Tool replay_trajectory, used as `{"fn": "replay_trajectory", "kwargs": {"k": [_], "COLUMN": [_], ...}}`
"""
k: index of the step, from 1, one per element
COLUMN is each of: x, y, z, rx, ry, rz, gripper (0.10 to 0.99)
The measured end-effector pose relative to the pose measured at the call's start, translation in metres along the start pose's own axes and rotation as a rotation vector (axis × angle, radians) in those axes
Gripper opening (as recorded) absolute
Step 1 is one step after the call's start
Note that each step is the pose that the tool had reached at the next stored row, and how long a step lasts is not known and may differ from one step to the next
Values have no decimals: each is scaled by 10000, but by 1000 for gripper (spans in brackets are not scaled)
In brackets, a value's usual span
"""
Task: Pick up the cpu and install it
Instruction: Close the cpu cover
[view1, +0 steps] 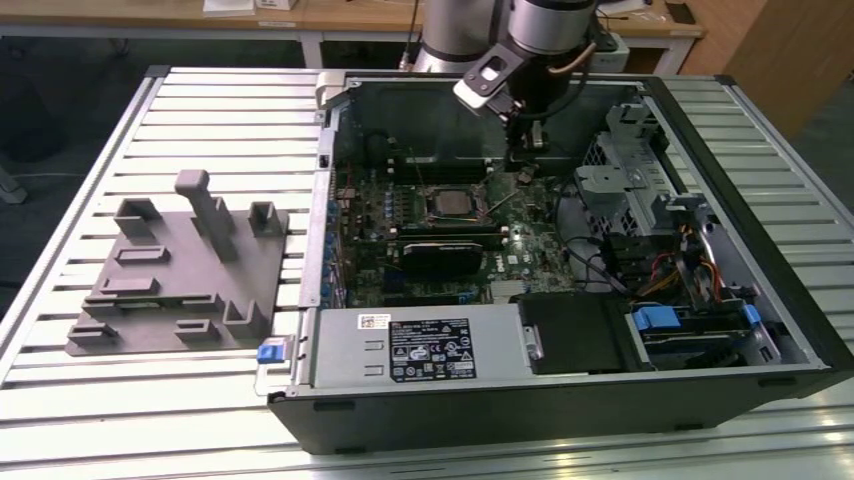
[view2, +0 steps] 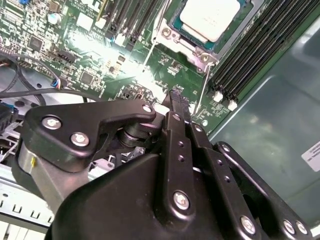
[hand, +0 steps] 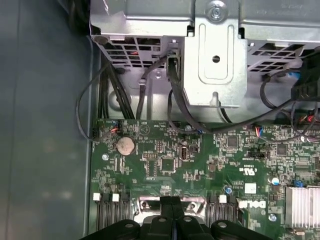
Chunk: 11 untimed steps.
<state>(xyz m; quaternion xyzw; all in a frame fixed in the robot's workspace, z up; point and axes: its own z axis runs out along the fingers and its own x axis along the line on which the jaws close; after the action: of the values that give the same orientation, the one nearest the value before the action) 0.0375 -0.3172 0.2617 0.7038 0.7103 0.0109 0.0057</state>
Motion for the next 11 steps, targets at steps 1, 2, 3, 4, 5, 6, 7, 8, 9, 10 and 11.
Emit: {"fn": "replay_trajectory", "kwargs": {"k": [1,2,3,4,5,6,7,8,9,10,11], "x": [4,9,14,20,25,31,38,44,50,54,58], "y": [9,20,32,45,60,74,87,99,109,118,127], "z": [6,11,14,18,22,25,27,30,33,36,38], "rx": [-1,-1,0,0,0,0,0,0,0,0,0], "ry": [2,2,-1,-1,0,-1,-6,-11,-13,-14,-15], "rz": [0,0,0,0,0,0,0,1,4,8,17], "gripper": [106,106,106,106,106,106,106,106,106,106,106]}}
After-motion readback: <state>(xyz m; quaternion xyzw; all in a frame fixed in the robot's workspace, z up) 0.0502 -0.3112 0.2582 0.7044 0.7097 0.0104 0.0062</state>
